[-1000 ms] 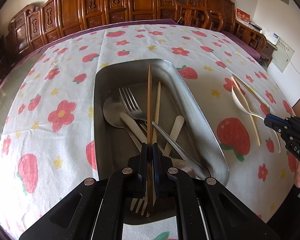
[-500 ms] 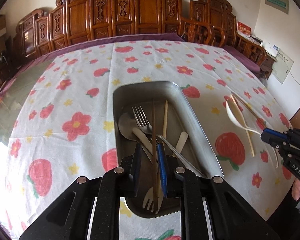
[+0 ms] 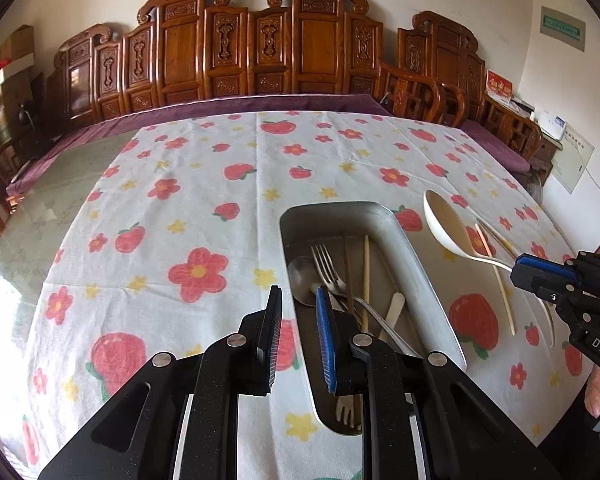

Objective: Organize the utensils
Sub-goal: 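Lower the white plastic spoon into the metal tray and open the right tool, then reach the right tool to the table and grasp a wooden chopstick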

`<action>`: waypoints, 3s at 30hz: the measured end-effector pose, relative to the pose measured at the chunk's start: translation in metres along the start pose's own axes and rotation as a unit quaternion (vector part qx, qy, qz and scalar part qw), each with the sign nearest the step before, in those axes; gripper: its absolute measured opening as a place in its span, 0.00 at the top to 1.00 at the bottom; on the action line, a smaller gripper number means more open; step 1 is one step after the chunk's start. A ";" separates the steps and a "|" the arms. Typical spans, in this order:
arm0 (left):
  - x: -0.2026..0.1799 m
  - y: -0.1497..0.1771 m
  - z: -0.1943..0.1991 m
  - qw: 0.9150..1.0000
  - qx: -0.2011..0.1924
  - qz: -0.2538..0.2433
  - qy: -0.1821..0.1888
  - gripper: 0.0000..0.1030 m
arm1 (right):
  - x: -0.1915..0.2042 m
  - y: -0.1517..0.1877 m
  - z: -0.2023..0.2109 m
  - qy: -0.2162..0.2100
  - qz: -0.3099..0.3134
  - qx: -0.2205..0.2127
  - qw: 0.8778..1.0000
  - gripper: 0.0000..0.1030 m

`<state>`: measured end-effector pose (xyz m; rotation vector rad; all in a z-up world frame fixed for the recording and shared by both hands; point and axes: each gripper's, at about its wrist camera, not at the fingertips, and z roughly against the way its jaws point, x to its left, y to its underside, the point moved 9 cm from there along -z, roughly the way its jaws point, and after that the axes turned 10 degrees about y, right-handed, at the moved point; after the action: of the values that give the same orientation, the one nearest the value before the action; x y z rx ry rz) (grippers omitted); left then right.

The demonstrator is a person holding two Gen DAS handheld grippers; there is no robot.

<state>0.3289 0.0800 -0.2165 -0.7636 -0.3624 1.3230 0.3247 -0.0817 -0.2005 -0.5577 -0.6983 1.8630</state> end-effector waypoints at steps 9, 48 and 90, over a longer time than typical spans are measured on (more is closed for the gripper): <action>0.020 -0.006 0.009 1.000 -0.013 0.021 -0.010 0.84 | 0.037 -0.018 -0.022 -0.012 0.008 0.008 1.000 0.89; 0.019 -0.010 0.012 0.999 -0.022 0.028 -0.011 0.77 | 0.039 -0.003 -0.038 -0.048 -0.014 0.034 0.998 0.88; -0.158 0.024 -0.035 0.994 0.027 -0.092 0.056 0.43 | -0.210 0.127 -0.059 0.094 -0.063 0.114 0.987 0.88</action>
<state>0.2964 -0.0793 -0.2294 -0.7380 -0.2994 1.1071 0.3569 -0.3026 -0.3169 -0.5190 -0.3797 1.7172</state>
